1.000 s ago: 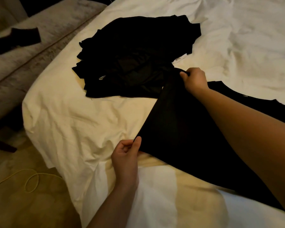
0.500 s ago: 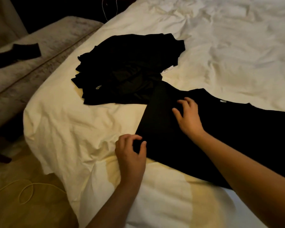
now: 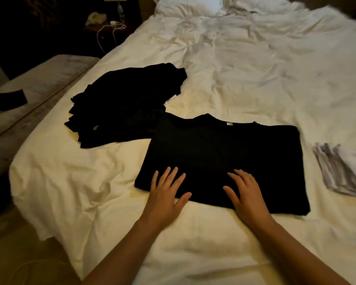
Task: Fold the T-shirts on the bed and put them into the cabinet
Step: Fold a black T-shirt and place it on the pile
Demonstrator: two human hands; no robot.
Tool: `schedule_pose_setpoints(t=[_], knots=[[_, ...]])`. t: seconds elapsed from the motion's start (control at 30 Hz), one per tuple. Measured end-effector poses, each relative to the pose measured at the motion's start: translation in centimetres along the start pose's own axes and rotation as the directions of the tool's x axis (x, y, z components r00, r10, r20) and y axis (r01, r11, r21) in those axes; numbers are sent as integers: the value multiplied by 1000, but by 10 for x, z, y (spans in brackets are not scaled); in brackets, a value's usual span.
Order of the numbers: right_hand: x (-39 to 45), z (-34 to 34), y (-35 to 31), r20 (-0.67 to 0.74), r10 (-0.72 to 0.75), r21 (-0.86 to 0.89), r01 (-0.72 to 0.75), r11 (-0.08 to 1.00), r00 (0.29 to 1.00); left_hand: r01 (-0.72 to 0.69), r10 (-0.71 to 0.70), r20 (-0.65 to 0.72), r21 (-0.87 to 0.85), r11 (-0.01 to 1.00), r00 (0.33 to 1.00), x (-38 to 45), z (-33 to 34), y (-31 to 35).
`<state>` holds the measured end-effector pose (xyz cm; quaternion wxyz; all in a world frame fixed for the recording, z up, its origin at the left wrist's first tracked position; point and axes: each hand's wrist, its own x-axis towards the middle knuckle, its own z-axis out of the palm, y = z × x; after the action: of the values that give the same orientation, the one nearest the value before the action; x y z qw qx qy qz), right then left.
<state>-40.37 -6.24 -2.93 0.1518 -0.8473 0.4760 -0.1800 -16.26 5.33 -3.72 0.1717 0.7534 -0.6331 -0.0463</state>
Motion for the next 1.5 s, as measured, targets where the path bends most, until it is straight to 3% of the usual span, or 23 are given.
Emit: schedule_pose_setpoints(t=[0.13, 0.3, 0.5, 0.63, 0.73, 0.97, 1.07, 1.23, 1.3, 1.4, 1.5], knots=[[-31, -12, 27, -80, 65, 30, -62, 998, 995, -8, 11, 69, -46, 999, 998, 6, 8, 35], [-59, -22, 60, -280, 71, 62, -56, 997, 957, -77, 90, 178, -78, 994, 980, 25, 17, 88], [-69, -40, 70, -491, 286, 202, -212, 956, 823, -178, 184, 268, -44, 983, 946, 55, 39, 142], [-71, -50, 75, -346, 567, 452, -397, 799, 748, -200, 212, 296, -72, 977, 931, 78, 52, 179], [-75, -62, 80, -153, 706, 700, -428, 571, 692, -167, 190, 283, -102, 981, 940, 96, 57, 207], [-77, -71, 96, -40, 768, 827, -410, 384, 640, -182, 214, 270, -138, 973, 939, 141, 70, 249], [-78, -72, 101, 28, 760, 852, -413, 321, 649, -189, 222, 266, -146, 971, 938, 171, 72, 261], [-77, -74, 104, 76, 771, 877, -411, 250, 632, -239, 241, 371, -54, 970, 897, 226, 81, 280], [-75, -76, 104, 111, 790, 904, -391, 172, 603, -219, 226, 392, -62, 974, 892, 246, 88, 282], [-71, -80, 106, 190, 810, 953, -302, -17, 554, -79, 107, 402, -86, 993, 910, 273, 97, 287], [-70, -84, 107, 256, 800, 959, -247, -139, 544, -32, 29, 365, 4, 999, 931, 294, 102, 293]])
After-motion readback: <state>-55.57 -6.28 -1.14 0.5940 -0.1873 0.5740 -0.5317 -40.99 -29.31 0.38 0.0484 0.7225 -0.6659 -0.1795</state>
